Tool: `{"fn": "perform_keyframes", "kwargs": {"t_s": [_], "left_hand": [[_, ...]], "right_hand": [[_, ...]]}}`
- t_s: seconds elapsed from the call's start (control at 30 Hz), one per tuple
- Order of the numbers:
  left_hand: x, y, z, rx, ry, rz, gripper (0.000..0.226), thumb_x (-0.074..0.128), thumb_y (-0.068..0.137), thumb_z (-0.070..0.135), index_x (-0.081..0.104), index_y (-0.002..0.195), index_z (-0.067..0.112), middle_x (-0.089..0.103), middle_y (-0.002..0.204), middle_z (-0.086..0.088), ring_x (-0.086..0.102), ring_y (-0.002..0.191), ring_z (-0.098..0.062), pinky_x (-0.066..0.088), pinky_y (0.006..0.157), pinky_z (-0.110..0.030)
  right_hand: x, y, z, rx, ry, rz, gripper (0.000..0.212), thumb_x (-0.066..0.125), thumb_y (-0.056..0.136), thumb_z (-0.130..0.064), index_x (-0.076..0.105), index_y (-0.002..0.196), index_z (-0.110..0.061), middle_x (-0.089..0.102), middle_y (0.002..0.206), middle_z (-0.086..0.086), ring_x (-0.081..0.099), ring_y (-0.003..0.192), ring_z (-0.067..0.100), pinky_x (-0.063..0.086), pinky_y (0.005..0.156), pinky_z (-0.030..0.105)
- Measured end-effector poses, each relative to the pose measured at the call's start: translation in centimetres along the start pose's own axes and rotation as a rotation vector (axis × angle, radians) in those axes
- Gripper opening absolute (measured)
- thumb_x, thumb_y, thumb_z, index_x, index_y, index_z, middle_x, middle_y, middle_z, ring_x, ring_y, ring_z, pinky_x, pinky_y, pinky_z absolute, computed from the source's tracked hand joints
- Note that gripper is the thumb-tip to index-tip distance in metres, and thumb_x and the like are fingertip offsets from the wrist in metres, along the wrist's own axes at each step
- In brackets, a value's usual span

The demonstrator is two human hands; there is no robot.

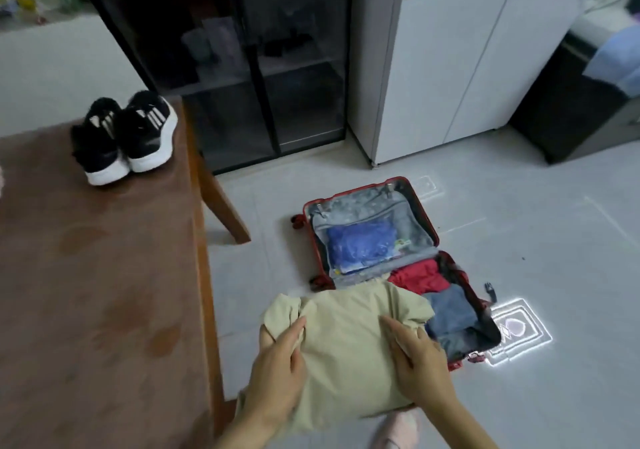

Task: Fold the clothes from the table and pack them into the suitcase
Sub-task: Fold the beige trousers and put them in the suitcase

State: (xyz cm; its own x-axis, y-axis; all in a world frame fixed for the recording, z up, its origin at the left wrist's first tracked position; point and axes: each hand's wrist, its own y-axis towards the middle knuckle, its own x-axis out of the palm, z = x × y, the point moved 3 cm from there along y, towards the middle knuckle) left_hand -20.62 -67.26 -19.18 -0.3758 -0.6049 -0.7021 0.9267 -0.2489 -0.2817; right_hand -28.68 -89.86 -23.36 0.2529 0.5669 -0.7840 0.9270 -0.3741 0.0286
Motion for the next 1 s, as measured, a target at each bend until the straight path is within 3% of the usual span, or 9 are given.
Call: {"fn": "perform_keyframes", "kwargs": {"t_s": [0.1, 0.17, 0.3, 0.4, 0.57, 0.63, 0.73, 0.87, 1.0], "left_hand": [[6.4, 0.1, 2.3, -0.088, 0.009, -0.073, 0.051, 0.048, 0.091, 0.014, 0.049, 0.132, 0.043, 0.033, 0.146, -0.006, 0.059, 0.113, -0.018, 0.038, 0.086, -0.014], [10.2, 0.5, 3.7, -0.128, 0.016, -0.101, 0.052, 0.047, 0.091, 0.013, 0.048, 0.132, 0.045, 0.028, 0.148, -0.004, 0.057, 0.116, -0.018, 0.039, 0.09, -0.016], [16.9, 2.3, 4.5, -0.162, 0.013, -0.146, 0.055, 0.048, 0.089, 0.007, 0.048, 0.134, 0.039, 0.028, 0.147, -0.005, 0.052, 0.124, -0.017, 0.028, 0.088, -0.005], [21.8, 5.0, 3.5, -0.175, 0.001, -0.179, 0.055, 0.052, 0.083, 0.011, 0.051, 0.132, 0.037, 0.03, 0.149, -0.004, 0.05, 0.126, -0.016, 0.028, 0.091, -0.005], [31.4, 11.9, -0.4, -0.21, -0.075, -0.209, 0.055, 0.05, 0.076, 0.011, 0.058, 0.128, 0.024, 0.031, 0.149, -0.014, 0.038, 0.137, -0.021, 0.022, 0.101, -0.007], [35.2, 15.3, -2.6, -0.215, -0.108, -0.183, 0.058, 0.045, 0.071, 0.019, 0.058, 0.126, 0.031, 0.035, 0.148, -0.015, 0.038, 0.137, -0.021, 0.024, 0.103, -0.009], [40.6, 20.4, -5.5, -0.193, -0.113, -0.16, 0.055, 0.051, 0.083, 0.01, 0.051, 0.133, 0.034, 0.029, 0.149, -0.011, 0.034, 0.139, -0.017, 0.017, 0.097, -0.003], [46.7, 27.2, -9.2, -0.205, -0.127, -0.1, 0.052, 0.051, 0.086, 0.005, 0.054, 0.133, 0.027, 0.042, 0.137, -0.011, 0.048, 0.126, -0.018, 0.022, 0.09, -0.002], [50.2, 32.6, -14.3, -0.253, -0.148, -0.013, 0.05, 0.053, 0.085, 0.001, 0.057, 0.13, 0.023, 0.054, 0.127, -0.013, 0.053, 0.117, -0.023, 0.03, 0.086, -0.009]], "right_hand": [[-2.0, -0.4, 6.5, 0.029, -0.056, -0.036, 0.047, 0.049, 0.079, -0.025, 0.051, 0.124, -0.039, 0.058, 0.077, -0.005, 0.065, 0.071, 0.024, 0.045, 0.063, 0.026], [-2.8, -0.6, 10.4, 0.053, -0.06, -0.052, 0.047, 0.047, 0.079, -0.028, 0.051, 0.123, -0.04, 0.057, 0.077, -0.006, 0.065, 0.071, 0.022, 0.049, 0.063, 0.027], [-2.1, -0.3, 16.9, 0.085, -0.093, -0.069, 0.046, 0.044, 0.078, -0.03, 0.05, 0.122, -0.041, 0.06, 0.078, -0.005, 0.067, 0.073, 0.022, 0.053, 0.061, 0.032], [-0.1, 1.1, 21.8, 0.122, -0.135, -0.08, 0.046, 0.044, 0.076, -0.029, 0.051, 0.12, -0.041, 0.062, 0.078, -0.003, 0.068, 0.075, 0.025, 0.054, 0.062, 0.032], [6.7, 4.9, 31.0, 0.156, -0.207, -0.112, 0.044, 0.041, 0.078, -0.034, 0.05, 0.121, -0.045, 0.062, 0.08, -0.004, 0.068, 0.08, 0.027, 0.053, 0.068, 0.037], [10.0, 7.3, 34.7, 0.153, -0.24, -0.12, 0.043, 0.04, 0.079, -0.035, 0.049, 0.12, -0.046, 0.06, 0.08, -0.005, 0.066, 0.078, 0.026, 0.051, 0.07, 0.039], [14.6, 11.3, 39.7, 0.121, -0.294, -0.096, 0.039, 0.043, 0.079, -0.031, 0.049, 0.115, -0.043, 0.058, 0.077, -0.005, 0.065, 0.072, 0.025, 0.048, 0.07, 0.04], [21.0, 16.6, 45.5, 0.125, -0.319, -0.058, 0.041, 0.049, 0.077, -0.021, 0.046, 0.113, -0.042, 0.06, 0.078, -0.002, 0.063, 0.072, 0.025, 0.046, 0.077, 0.04], [28.3, 20.6, 48.4, 0.01, -0.275, -0.036, 0.033, 0.04, 0.079, -0.03, 0.049, 0.11, -0.037, 0.062, 0.076, -0.003, 0.063, 0.073, 0.021, 0.047, 0.073, 0.038]]}}
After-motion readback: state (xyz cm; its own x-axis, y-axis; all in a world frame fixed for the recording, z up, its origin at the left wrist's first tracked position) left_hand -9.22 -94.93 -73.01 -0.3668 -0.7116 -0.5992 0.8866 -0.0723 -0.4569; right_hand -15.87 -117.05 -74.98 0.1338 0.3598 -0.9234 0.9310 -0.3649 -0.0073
